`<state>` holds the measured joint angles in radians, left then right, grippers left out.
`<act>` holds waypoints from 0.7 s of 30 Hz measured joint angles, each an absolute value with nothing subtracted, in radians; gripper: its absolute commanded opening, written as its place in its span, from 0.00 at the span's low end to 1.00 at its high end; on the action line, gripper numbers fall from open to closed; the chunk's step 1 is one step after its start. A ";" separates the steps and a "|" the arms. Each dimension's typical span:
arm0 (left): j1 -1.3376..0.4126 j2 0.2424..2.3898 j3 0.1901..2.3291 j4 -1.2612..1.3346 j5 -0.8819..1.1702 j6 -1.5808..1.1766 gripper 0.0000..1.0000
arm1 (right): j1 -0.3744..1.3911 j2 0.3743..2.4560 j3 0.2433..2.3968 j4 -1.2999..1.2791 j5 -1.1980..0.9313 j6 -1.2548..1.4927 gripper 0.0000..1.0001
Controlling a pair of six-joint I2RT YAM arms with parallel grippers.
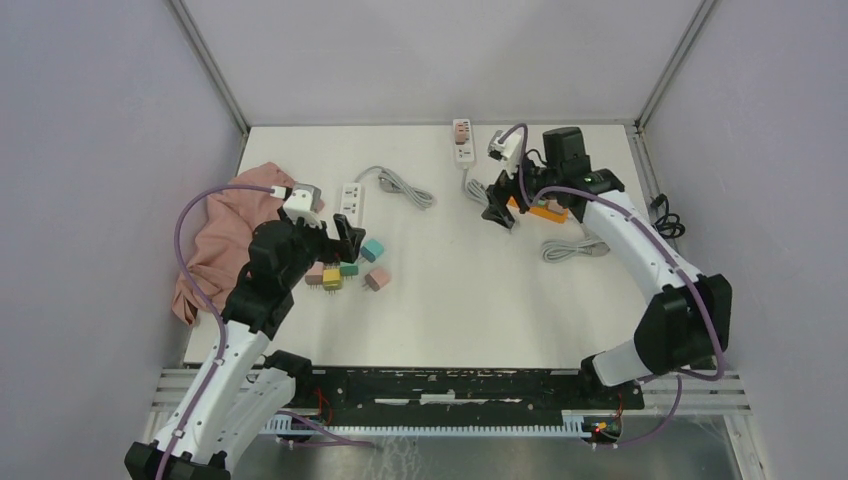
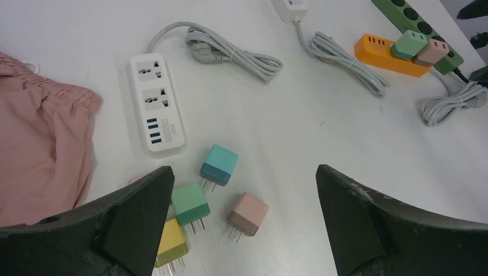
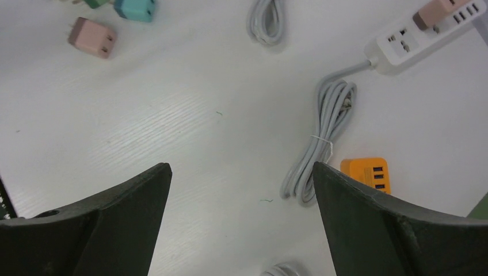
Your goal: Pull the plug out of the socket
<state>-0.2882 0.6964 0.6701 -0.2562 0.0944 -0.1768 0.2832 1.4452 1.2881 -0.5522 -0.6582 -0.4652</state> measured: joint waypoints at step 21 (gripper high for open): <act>-0.288 0.693 0.665 -0.257 0.081 -0.177 1.00 | 0.417 1.928 1.347 -0.363 0.017 -0.173 0.69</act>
<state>-0.2882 0.6930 0.6651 -0.2565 0.0811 -0.1768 0.4171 1.9278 1.3472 -0.3634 0.0170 -0.1734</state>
